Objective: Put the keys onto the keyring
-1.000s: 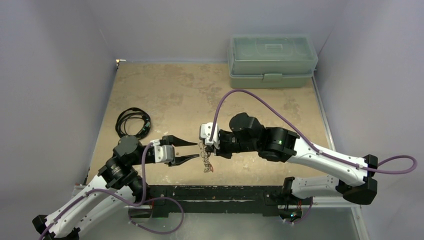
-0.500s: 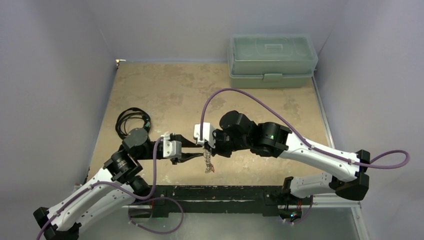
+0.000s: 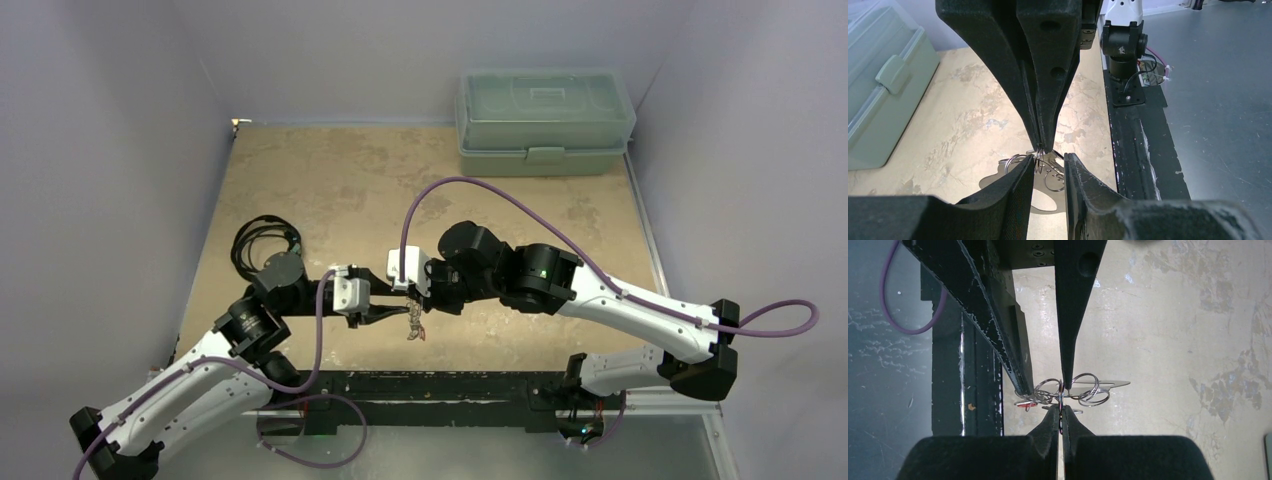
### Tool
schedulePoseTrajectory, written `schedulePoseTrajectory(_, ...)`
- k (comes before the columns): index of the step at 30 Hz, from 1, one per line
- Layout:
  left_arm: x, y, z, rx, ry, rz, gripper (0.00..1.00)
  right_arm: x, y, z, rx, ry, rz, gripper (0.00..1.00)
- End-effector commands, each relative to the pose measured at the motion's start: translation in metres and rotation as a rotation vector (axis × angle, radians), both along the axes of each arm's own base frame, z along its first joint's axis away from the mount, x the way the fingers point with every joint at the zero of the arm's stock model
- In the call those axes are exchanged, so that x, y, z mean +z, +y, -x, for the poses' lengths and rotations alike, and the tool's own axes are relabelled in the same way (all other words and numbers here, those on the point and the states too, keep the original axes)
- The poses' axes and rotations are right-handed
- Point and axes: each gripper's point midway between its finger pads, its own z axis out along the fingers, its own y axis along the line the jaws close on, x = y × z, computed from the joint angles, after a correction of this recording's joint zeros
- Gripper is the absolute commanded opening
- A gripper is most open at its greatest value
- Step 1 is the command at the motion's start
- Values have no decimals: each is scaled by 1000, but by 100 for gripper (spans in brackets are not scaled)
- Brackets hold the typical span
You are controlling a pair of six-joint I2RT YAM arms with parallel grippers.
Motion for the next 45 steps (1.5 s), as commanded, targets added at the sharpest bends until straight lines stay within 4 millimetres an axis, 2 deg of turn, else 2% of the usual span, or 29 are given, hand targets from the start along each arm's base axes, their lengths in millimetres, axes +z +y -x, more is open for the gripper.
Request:
schedulePoseTrajectory(1,23,-4,4,-29,-39,54,27,32,6,2,31,-32,-92,0)
schedulePoseTrajectory(9,24,-5,4,-38,-36,58,27,33,8,4,38,-29,-98,0)
schedulePoseTrajectory(15,23,-6,4,-40,-31,57,21,33,9,4,44,-28,-102,0)
schedulePoseTrajectory(30,19,-7,2,-38,-18,50,21,35,10,7,58,-25,-115,0)
schedulePoseTrajectory(38,16,-8,2,-42,-10,44,10,35,11,7,61,-25,-117,0)
schedulePoseTrajectory(45,12,-9,1,-40,0,38,11,37,11,8,66,-25,-125,0)
